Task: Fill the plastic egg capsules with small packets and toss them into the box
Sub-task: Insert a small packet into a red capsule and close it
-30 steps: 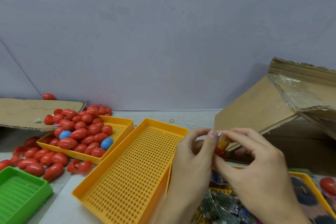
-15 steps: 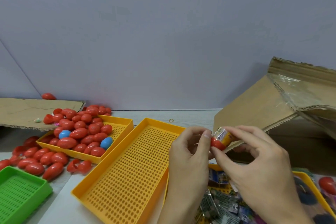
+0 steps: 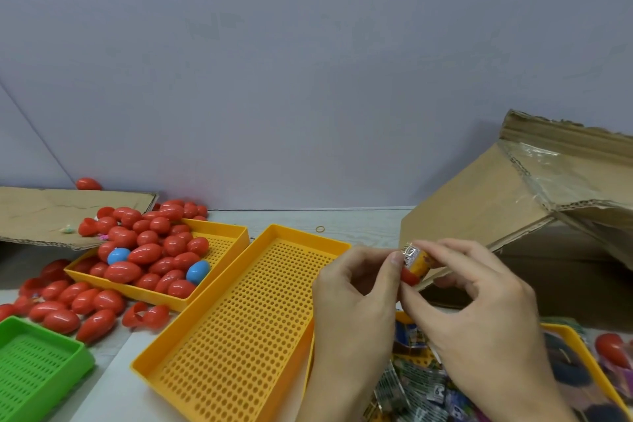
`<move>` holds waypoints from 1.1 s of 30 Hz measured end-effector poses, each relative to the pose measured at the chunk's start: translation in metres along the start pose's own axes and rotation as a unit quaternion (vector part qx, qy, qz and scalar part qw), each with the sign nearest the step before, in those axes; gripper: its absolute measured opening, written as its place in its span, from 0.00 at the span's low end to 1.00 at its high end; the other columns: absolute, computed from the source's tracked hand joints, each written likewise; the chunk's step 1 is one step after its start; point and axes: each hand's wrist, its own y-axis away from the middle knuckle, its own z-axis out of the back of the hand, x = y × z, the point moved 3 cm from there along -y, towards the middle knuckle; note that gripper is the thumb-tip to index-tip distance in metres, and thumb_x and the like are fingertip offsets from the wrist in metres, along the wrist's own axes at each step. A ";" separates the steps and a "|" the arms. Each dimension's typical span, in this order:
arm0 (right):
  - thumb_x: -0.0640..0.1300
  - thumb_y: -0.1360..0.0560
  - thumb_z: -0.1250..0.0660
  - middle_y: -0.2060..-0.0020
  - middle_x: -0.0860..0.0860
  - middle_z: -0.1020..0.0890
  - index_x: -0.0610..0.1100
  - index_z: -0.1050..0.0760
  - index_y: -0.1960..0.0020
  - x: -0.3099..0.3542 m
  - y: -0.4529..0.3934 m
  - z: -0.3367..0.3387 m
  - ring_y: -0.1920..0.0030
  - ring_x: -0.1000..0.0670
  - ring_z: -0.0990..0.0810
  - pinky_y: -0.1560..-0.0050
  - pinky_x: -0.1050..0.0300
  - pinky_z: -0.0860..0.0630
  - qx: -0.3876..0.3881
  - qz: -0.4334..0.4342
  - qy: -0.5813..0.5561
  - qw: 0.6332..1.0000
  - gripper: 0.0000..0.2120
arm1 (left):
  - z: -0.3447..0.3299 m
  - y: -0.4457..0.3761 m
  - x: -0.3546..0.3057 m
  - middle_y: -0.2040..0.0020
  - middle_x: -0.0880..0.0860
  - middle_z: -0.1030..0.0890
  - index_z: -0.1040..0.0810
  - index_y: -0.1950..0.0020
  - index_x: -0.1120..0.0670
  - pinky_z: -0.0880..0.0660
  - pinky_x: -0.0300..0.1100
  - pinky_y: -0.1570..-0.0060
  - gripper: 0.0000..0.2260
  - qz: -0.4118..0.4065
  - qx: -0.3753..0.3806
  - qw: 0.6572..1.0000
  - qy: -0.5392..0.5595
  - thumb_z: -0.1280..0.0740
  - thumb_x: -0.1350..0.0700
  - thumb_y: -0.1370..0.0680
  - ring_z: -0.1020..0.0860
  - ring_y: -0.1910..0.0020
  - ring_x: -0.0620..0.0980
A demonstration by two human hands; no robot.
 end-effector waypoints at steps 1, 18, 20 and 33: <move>0.46 0.37 0.20 0.53 0.62 0.21 0.51 0.17 0.44 0.000 0.000 0.001 0.54 0.59 0.22 0.58 0.70 0.27 0.003 0.005 0.006 1.000 0.21 | -0.001 0.000 0.000 0.60 0.53 0.14 0.16 0.55 0.55 0.18 0.46 0.57 0.03 0.016 0.005 1.000 0.012 0.29 0.58 0.23 0.15 0.59 0.49; 0.41 0.37 0.22 0.51 0.64 0.22 0.51 0.17 0.43 -0.007 0.001 -0.001 0.56 0.56 0.21 0.59 0.72 0.26 0.014 0.019 -0.031 0.999 0.23 | -0.004 0.003 -0.003 0.60 0.52 0.14 0.15 0.53 0.54 0.17 0.55 0.55 0.06 0.076 0.055 0.995 0.012 0.29 0.53 0.23 0.15 0.58 0.48; 0.45 0.37 0.23 0.50 0.63 0.22 0.54 0.18 0.43 -0.006 0.000 -0.001 0.55 0.55 0.20 0.58 0.68 0.24 0.014 0.015 -0.048 0.999 0.23 | -0.005 0.003 -0.004 0.58 0.51 0.14 0.15 0.51 0.52 0.18 0.55 0.54 0.06 0.072 0.059 0.995 0.024 0.30 0.53 0.22 0.15 0.56 0.48; 0.43 0.36 0.22 0.49 0.65 0.24 0.54 0.19 0.41 -0.004 0.001 -0.001 0.51 0.58 0.21 0.56 0.68 0.24 0.046 0.017 -0.039 0.998 0.24 | -0.005 0.005 -0.006 0.60 0.51 0.15 0.15 0.52 0.52 0.18 0.57 0.56 0.08 0.080 0.078 0.994 0.010 0.33 0.52 0.20 0.16 0.58 0.51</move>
